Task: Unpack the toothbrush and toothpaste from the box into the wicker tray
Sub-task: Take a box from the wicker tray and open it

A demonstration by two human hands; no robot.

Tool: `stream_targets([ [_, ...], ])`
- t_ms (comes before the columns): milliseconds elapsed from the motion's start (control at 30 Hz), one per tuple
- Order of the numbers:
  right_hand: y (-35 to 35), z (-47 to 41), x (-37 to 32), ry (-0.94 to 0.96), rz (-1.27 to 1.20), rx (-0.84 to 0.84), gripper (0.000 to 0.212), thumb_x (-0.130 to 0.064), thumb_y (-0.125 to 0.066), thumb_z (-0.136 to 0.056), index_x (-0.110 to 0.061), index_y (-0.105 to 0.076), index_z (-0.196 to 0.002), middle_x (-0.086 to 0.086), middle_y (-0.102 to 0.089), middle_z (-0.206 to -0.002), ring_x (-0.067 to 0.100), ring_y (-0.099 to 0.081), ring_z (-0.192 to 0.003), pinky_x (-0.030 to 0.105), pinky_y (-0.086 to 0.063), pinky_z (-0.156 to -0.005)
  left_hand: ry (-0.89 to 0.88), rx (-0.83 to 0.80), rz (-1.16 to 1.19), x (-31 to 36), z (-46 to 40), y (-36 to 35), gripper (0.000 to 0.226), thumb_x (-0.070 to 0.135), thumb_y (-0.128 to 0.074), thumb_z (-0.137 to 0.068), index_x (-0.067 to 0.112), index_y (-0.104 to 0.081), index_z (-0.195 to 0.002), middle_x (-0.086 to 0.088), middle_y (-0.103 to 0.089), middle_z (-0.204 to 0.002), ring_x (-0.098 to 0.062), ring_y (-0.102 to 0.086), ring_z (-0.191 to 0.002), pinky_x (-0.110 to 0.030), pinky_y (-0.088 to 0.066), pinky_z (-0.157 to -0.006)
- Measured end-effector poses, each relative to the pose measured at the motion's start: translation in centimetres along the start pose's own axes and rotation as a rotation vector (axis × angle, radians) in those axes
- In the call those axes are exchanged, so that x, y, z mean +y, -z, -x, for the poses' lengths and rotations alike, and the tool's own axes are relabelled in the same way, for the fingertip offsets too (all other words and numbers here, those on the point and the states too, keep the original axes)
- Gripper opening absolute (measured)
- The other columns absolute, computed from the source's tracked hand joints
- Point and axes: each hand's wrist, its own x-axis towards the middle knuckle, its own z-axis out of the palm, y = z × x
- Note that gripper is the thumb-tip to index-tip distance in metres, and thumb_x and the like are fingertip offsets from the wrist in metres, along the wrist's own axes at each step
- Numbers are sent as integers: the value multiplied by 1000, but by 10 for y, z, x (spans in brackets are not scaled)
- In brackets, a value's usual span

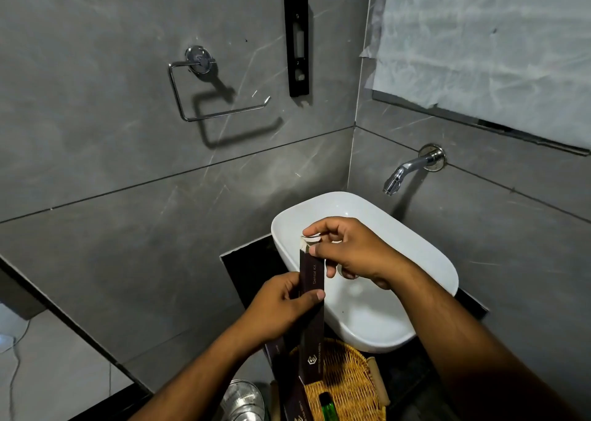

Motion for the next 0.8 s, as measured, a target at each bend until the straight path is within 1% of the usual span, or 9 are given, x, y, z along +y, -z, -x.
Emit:
stream_targets([
  [67,2,-1,2,-24,-16,-13,20,-11,-65,-84,-23,-67,-100,7,-64,-79,17,-61,-51,17,-33,-34,6,-7,-19,-1,0,0,21,21,-67,-89,9,-71,-105,-12,-76,-103,-21,-73,-92,-40,-58,-86],
  [167,4,-3,8,-84,-58,-39,18,-12,-62,-83,-21,-68,-96,3,-70,-73,18,-60,-49,18,-33,-34,4,-37,-47,-2,2,-1,22,23,-67,-88,9,-70,-106,-14,-75,-105,-26,-72,-97,-47,-56,-90],
  [300,4,-4,19,-128,-88,-55,17,-12,-59,-83,-16,-68,-97,7,-69,-74,16,-54,-43,17,-33,-33,10,-83,-71,-2,2,-3,24,21,-68,-88,9,-69,-109,-16,-74,-107,-28,-72,-98,-49,-55,-91],
  [367,5,-4,23,-120,-93,-56,17,-11,-58,-83,-14,-67,-96,8,-70,-74,16,-55,-42,17,-34,-33,16,-96,-66,-1,2,-2,23,20,-69,-87,7,-69,-107,-17,-74,-105,-30,-71,-97,-49,-56,-90],
  [433,6,-2,28,-111,-135,-39,14,-8,-56,-86,-11,-67,-94,6,-70,-72,17,-57,-43,17,-37,-33,5,-75,-40,-1,1,1,16,19,-72,-85,10,-70,-98,-12,-74,-96,-27,-71,-88,-41,-57,-82],
  [533,11,4,39,-122,-304,41,20,0,-53,-88,-13,-68,-92,8,-68,-71,18,-57,-42,20,-44,-35,24,-39,55,-3,1,11,8,13,-75,-82,12,-69,-87,-1,-69,-78,-18,-66,-73,-27,-53,-66],
  [600,14,10,51,-145,-441,118,26,2,-52,-86,-15,-68,-96,12,-66,-73,19,-56,-43,21,-45,-37,68,-72,99,-9,5,19,11,11,-73,-81,8,-68,-90,-2,-69,-75,-23,-68,-68,-28,-54,-61],
  [700,16,21,68,-204,-549,197,36,4,-44,-88,-18,-69,-100,16,-65,-81,20,-56,-43,22,-45,-38,144,-89,160,-21,16,31,14,15,-71,-81,7,-68,-91,-13,-70,-73,-30,-69,-64,-30,-54,-55],
  [800,13,28,77,-235,-586,214,26,-3,-48,-92,-16,-70,-97,15,-68,-87,22,-58,-45,22,-44,-37,217,-54,260,-25,21,37,17,19,-73,-76,8,-71,-89,-18,-71,-73,-29,-70,-60,-28,-52,-46],
])
